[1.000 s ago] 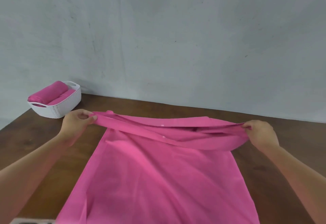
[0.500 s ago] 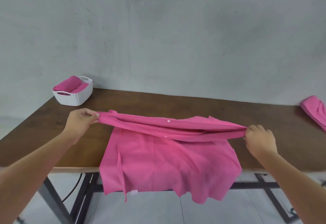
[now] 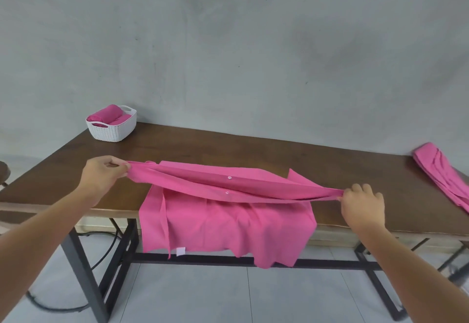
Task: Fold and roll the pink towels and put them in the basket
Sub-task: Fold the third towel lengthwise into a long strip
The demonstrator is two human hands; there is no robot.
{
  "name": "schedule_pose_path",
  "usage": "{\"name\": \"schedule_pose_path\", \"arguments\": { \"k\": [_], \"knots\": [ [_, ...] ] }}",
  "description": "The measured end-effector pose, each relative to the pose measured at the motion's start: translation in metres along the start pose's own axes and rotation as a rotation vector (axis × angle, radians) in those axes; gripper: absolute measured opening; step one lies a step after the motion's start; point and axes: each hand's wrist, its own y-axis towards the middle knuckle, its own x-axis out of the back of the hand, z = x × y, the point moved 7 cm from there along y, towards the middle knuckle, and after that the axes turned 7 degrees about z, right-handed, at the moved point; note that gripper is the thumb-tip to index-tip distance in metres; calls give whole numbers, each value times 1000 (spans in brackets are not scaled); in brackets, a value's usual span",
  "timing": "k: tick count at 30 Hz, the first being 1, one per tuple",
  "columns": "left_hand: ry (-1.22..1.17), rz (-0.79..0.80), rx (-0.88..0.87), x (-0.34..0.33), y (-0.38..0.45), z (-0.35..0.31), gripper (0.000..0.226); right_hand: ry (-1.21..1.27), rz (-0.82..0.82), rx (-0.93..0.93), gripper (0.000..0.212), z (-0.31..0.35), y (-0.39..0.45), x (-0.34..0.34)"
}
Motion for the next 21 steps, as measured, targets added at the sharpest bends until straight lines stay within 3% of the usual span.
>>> {"name": "schedule_pose_path", "arguments": {
  "k": [4, 12, 18, 21],
  "knots": [
    [44, -17, 28, -11, -39, -4, 2, 54, 109, -3, 20, -25, -19, -15],
    [176, -84, 56, -32, -128, -3, 6, 184, 156, 45, 15, -72, -69, -51],
    [390, 158, 282, -44, -180, 38, 10, 213, 424, 103, 19, -84, -113, -105],
    [436, 179, 312, -47, -200, 37, 10, 195, 492, 150, 23, -91, -130, -122]
  ]
}}
